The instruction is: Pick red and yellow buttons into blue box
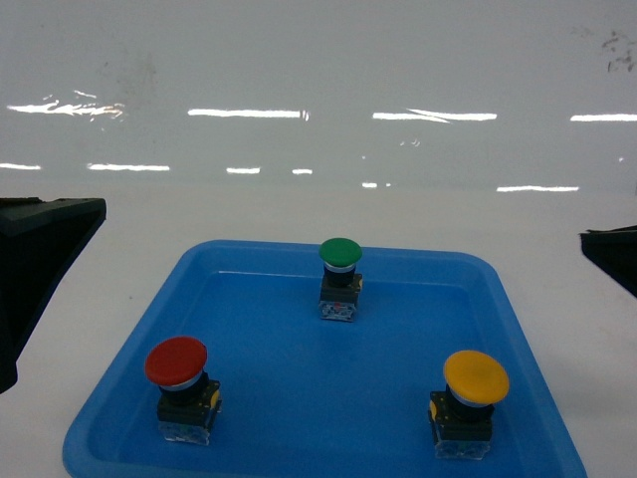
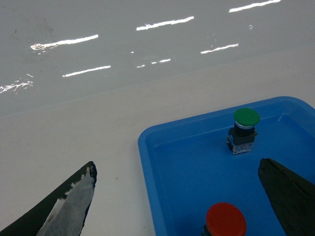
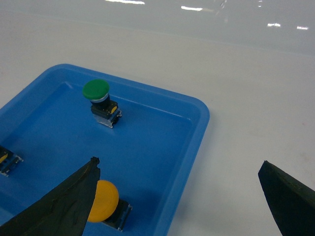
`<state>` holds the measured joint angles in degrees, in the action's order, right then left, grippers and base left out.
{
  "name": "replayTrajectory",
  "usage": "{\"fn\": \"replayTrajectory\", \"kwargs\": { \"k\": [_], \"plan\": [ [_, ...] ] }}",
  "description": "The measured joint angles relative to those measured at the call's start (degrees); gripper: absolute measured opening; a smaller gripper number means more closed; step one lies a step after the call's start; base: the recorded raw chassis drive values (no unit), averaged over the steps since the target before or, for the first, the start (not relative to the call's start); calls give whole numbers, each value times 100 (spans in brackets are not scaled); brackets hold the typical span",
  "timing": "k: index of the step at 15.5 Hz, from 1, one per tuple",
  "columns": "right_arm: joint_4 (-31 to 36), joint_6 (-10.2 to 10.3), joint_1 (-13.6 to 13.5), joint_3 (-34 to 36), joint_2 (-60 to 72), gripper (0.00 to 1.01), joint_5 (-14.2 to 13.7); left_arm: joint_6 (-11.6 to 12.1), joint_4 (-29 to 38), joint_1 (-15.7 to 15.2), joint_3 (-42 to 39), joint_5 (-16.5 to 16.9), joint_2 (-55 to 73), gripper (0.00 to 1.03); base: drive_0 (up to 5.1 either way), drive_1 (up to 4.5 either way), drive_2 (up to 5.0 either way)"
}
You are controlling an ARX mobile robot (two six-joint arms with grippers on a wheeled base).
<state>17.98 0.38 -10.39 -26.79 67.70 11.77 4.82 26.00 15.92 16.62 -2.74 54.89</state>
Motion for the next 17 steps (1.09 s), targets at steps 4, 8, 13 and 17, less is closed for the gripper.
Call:
{"fn": "replayTrajectory", "kwargs": {
  "k": [4, 8, 13, 17],
  "plan": [
    [304, 188, -887, -391, 872, 98, -509, 11, 0, 0, 0, -2, 0, 98, 0, 0, 0],
    [400, 321, -1410, -723, 1641, 98, -708, 13, 0, 0, 0, 0, 0, 98, 0, 0, 0],
    [527, 109, -1504, -903, 2468, 98, -809, 13, -2, 0, 0, 0, 0, 98, 0, 0, 0],
    [772, -7, -1464, -776, 3049, 98, -750, 13, -2, 0, 0, -2, 0, 98, 0, 0, 0]
  ]
}}
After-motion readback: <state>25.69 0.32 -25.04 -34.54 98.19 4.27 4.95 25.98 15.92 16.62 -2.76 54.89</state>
